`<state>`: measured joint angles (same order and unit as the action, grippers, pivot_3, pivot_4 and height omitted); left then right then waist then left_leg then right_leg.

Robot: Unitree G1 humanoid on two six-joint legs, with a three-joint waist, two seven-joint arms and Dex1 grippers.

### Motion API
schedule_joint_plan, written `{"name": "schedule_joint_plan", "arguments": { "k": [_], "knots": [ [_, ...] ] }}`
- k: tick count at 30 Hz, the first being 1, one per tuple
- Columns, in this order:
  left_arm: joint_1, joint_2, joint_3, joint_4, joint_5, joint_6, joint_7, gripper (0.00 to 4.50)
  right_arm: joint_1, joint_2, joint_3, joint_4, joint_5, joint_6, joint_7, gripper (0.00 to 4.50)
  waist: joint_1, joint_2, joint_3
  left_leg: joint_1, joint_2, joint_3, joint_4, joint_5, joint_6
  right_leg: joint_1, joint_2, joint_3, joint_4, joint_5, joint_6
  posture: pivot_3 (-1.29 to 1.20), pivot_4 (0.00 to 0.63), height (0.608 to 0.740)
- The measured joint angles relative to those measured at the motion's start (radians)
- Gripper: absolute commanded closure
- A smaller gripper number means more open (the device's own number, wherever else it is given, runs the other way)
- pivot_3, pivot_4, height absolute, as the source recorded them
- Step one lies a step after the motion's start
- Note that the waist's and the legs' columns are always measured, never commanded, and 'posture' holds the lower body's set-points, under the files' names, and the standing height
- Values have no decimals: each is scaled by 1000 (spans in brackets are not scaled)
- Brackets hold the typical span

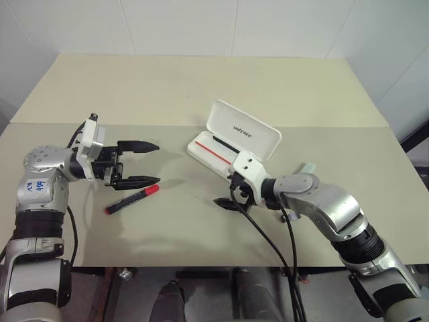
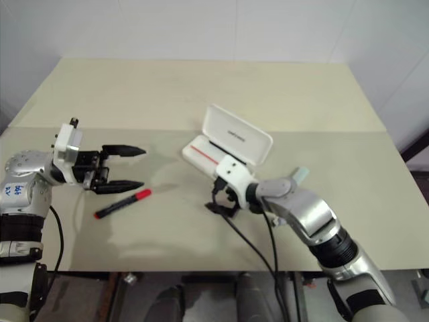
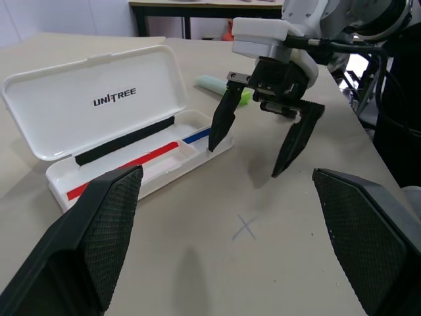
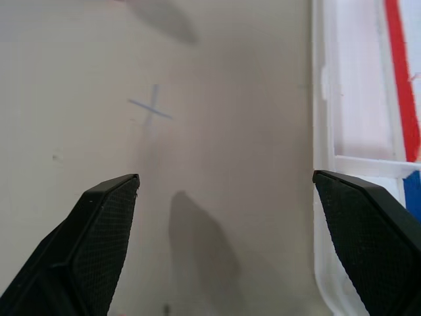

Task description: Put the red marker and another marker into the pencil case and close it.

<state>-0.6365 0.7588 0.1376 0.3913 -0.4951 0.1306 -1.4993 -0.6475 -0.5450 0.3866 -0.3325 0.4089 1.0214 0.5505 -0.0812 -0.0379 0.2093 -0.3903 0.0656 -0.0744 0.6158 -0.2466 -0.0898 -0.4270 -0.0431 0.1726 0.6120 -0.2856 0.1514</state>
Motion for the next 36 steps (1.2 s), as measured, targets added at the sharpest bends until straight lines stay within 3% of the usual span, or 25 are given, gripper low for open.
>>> {"name": "schedule_joint_plan", "arguments": {
  "k": [28,36],
  "knots": [
    [-4,0,1,-2,3,-3,9,68,25,-65,-89,-55,-14,-61,137,0,-3,0,0,0,0,0,-4,-1,1,-2,0,0,0,3,8,0,150,740],
    [9,0,2,-27,3,-3,18,68,29,-44,-71,67,-100,-104,119,0,-4,0,0,0,0,0,-3,-1,1,-2,0,0,0,2,5,0,150,740]
  ]
}}
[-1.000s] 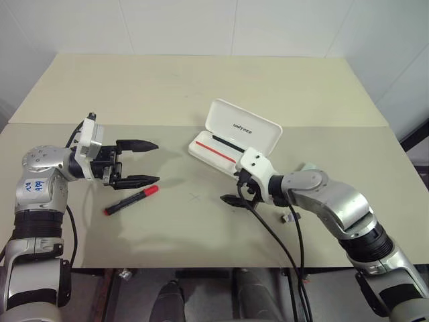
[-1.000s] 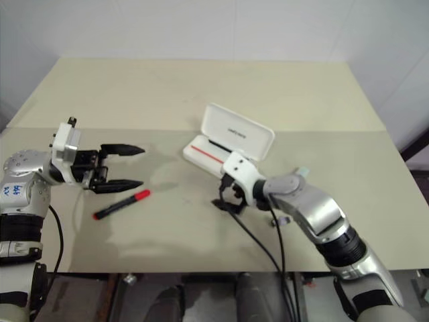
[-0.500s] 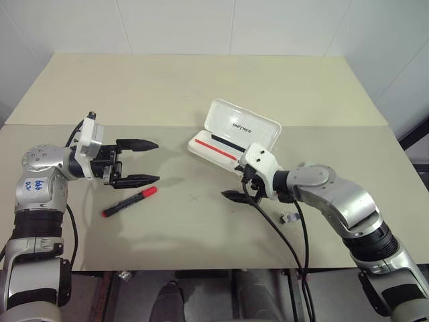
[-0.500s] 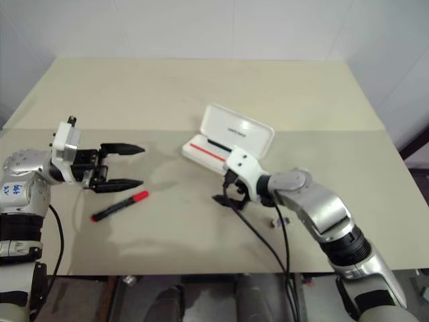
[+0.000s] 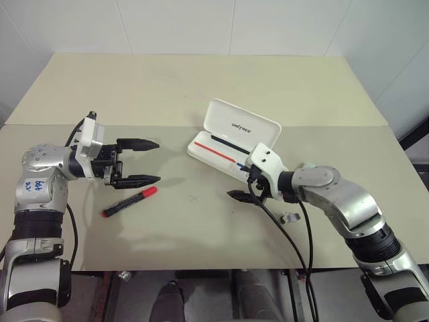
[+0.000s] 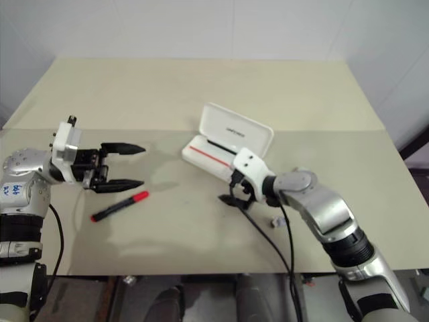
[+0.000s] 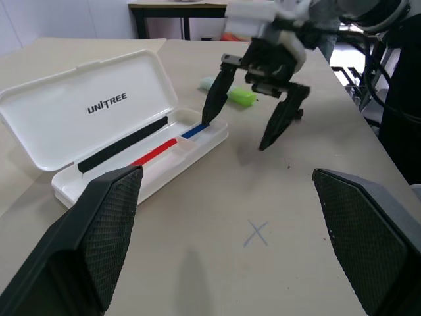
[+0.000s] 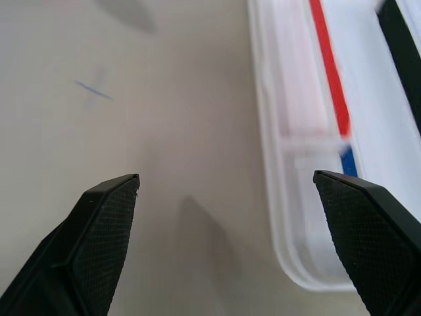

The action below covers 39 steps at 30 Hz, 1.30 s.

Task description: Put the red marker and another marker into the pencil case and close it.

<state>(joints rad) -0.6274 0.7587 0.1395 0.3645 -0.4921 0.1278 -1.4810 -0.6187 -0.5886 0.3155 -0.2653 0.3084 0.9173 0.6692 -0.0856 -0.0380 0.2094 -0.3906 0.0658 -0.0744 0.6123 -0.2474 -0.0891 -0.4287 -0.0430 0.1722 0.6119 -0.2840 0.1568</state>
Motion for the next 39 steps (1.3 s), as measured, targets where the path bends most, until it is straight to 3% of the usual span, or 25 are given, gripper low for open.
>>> {"name": "schedule_joint_plan", "arguments": {
  "k": [7,8,10,21,31,39],
  "knots": [
    [11,0,2,-11,0,2,6,68,-3,34,34,78,-73,-52,-4,0,1,0,0,0,0,0,0,0,0,0,0,0,0,1,2,0,150,740],
    [11,0,3,-13,0,2,6,9,-4,37,36,80,-77,-52,-3,189,1,0,0,0,0,0,0,0,0,0,0,0,0,1,2,0,150,740],
    [11,0,4,-16,0,3,6,0,-10,39,39,86,-86,-52,0,672,1,0,0,0,0,0,0,0,0,0,0,0,0,1,2,0,150,740],
    [35,0,17,-38,-17,14,3,0,-15,43,33,70,-105,-32,25,4479,1,0,0,0,0,0,-1,0,0,0,0,0,0,1,3,0,150,740],
    [35,-7,15,-44,-16,14,3,0,72,8,70,-77,-135,-232,107,4479,1,0,0,0,0,0,-1,-1,-1,0,0,0,0,1,5,0,150,740],
    [22,-28,0,-43,-16,14,-7,0,182,-133,151,-177,-241,-401,195,4479,6,0,0,0,0,0,1,-2,-2,1,0,0,-1,-1,1,0,150,740]
  ]
}}
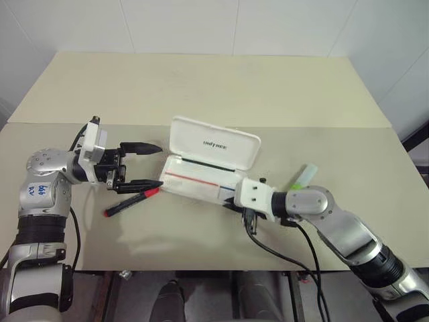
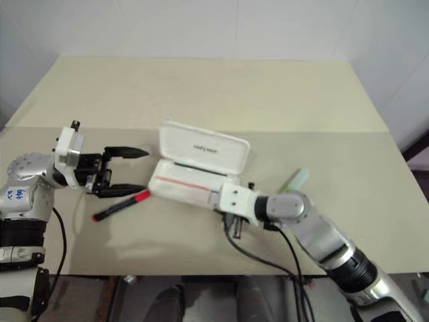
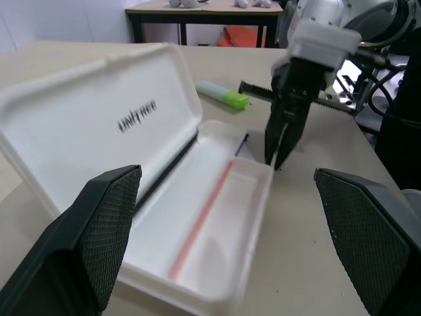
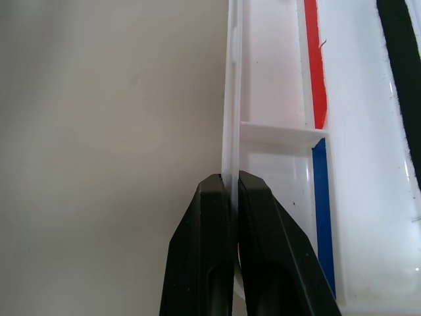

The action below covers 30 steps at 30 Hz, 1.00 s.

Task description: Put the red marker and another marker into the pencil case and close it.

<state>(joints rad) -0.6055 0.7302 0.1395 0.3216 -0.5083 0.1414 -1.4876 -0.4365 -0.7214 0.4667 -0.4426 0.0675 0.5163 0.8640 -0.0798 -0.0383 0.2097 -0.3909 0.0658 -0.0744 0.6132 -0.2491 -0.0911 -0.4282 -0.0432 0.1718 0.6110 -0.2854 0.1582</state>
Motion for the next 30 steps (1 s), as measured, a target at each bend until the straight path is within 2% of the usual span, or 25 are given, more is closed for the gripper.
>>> {"name": "schedule_joint_plan", "arguments": {
  "k": [5,21,24,30],
  "knots": [
    [-9,-11,-3,3,1,0,-1,0,18,-54,-2,27,-56,-126,47,4479,-5,0,0,1,0,0,0,0,0,0,0,0,0,0,0,0,150,740],
    [22,-11,0,-7,1,9,14,0,21,-96,-66,172,-85,-364,155,4479,7,0,0,1,0,0,1,0,0,1,0,0,0,1,2,0,150,740],
    [23,-11,0,-8,1,9,18,0,25,-98,-83,176,-81,-361,175,3662,11,0,0,1,0,0,1,0,0,1,0,0,0,1,2,0,150,740],
    [28,-11,0,-8,1,9,25,0,27,-93,-121,174,-53,-323,201,1624,18,0,0,1,0,0,1,0,0,1,0,0,0,1,3,0,150,740]
  ]
}}
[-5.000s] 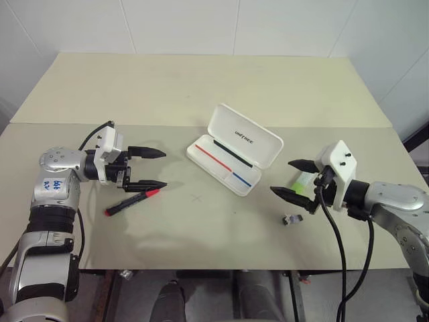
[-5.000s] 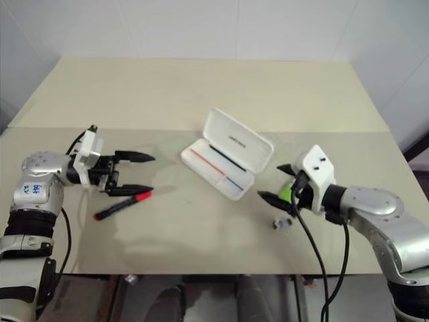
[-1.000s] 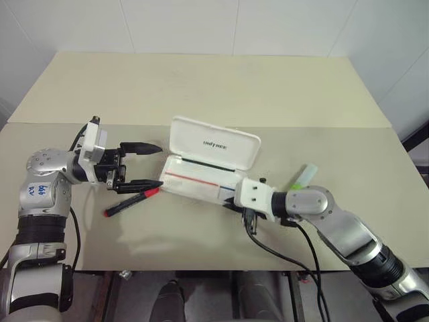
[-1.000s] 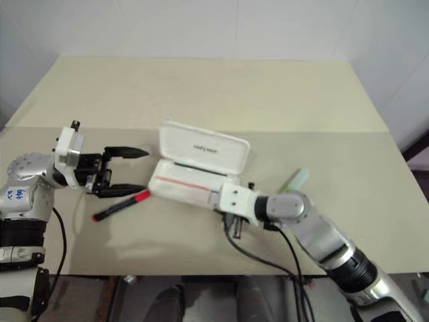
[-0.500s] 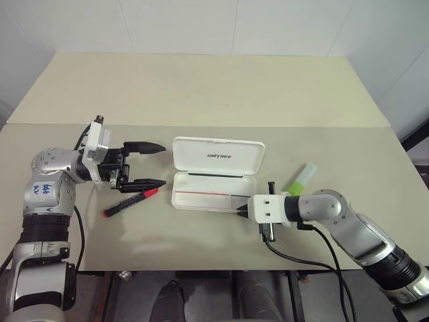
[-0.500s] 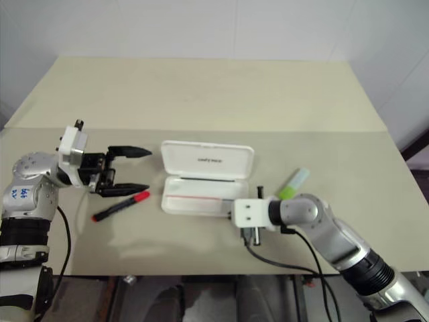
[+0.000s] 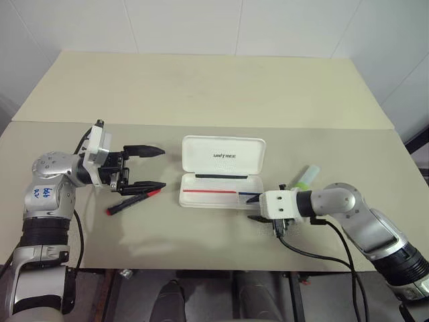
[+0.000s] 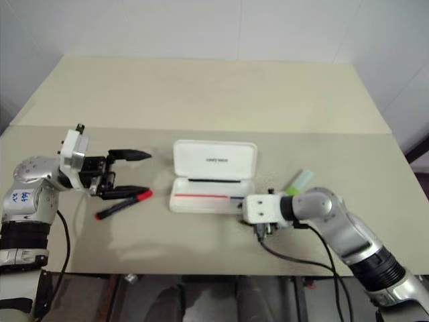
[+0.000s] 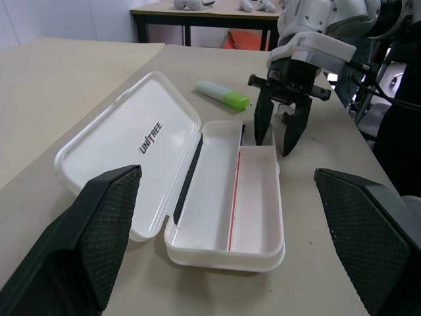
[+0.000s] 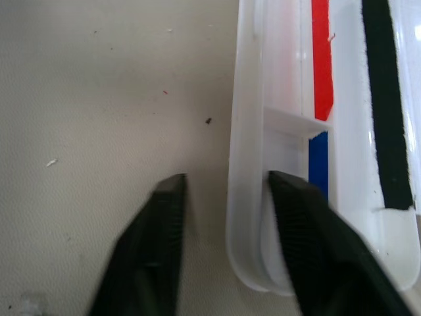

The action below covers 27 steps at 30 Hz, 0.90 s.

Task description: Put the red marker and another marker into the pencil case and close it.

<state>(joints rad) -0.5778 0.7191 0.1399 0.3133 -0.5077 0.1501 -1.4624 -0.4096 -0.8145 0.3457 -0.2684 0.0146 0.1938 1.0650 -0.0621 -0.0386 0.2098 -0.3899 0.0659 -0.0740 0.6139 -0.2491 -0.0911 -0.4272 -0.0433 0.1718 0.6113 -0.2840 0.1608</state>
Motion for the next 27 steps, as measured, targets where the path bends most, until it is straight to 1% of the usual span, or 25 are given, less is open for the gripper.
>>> {"name": "schedule_joint_plan", "arguments": {
  "k": [4,9,12,17,23,27],
  "knots": [
    [11,-1,2,-22,0,0,18,0,16,20,-18,-20,41,34,2,262,1,0,0,0,0,0,0,0,0,0,0,0,0,0,0,0,150,740],
    [94,-2,23,-111,-1,21,95,0,48,35,-71,-80,124,55,4,262,2,0,0,0,0,0,0,0,0,0,0,0,1,1,3,0,150,740],
    [186,18,60,-198,-4,71,161,0,73,37,-126,-114,192,74,5,262,1,0,0,0,0,0,0,0,0,0,0,0,1,1,2,0,150,740],
    [312,81,133,-292,-14,144,223,0,98,36,-210,-132,288,112,10,262,2,0,0,1,0,0,0,0,0,0,0,0,1,-6,-11,0,150,740],
    [377,140,147,-289,14,166,245,0,116,20,-255,-128,329,116,33,262,2,0,0,1,0,1,1,0,0,0,0,0,0,-6,-11,0,150,740],
    [385,171,105,-211,55,162,214,0,113,19,-267,-120,329,115,33,262,1,0,0,1,0,1,1,0,0,0,0,0,0,-6,-12,0,150,740]
  ]
}}
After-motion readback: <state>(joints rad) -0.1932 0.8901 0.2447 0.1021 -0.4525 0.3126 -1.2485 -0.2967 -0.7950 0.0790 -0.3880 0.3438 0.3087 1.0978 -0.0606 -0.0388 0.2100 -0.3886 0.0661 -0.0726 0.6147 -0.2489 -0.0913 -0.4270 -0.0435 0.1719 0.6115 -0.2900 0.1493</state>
